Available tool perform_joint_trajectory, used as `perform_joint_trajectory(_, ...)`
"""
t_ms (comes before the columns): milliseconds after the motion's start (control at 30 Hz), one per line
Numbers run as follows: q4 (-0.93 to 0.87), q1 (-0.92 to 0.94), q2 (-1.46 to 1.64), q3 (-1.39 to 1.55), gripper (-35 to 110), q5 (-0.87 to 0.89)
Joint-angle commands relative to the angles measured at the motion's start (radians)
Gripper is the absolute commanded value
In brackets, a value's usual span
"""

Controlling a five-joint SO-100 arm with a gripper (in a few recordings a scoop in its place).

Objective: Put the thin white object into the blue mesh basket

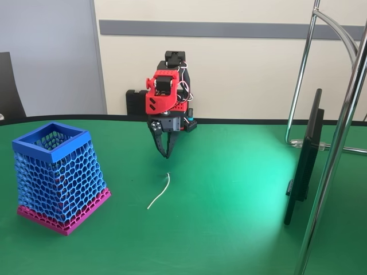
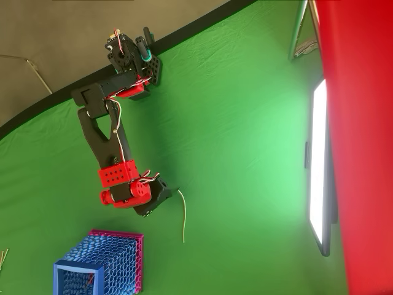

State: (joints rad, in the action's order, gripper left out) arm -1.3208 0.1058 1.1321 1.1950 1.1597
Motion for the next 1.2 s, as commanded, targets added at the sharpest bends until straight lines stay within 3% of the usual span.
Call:
perform_joint_trajectory(0, -0.005, -0.012, -0.021, -0.061, 4, 0.014)
perform_joint_trajectory(533, -0.005, -0.035, -0.153, -0.155, 16, 0.046)
perform_joint_trajectory(1167, -0.005, -0.054, -0.229, -0.179, 16, 0.069)
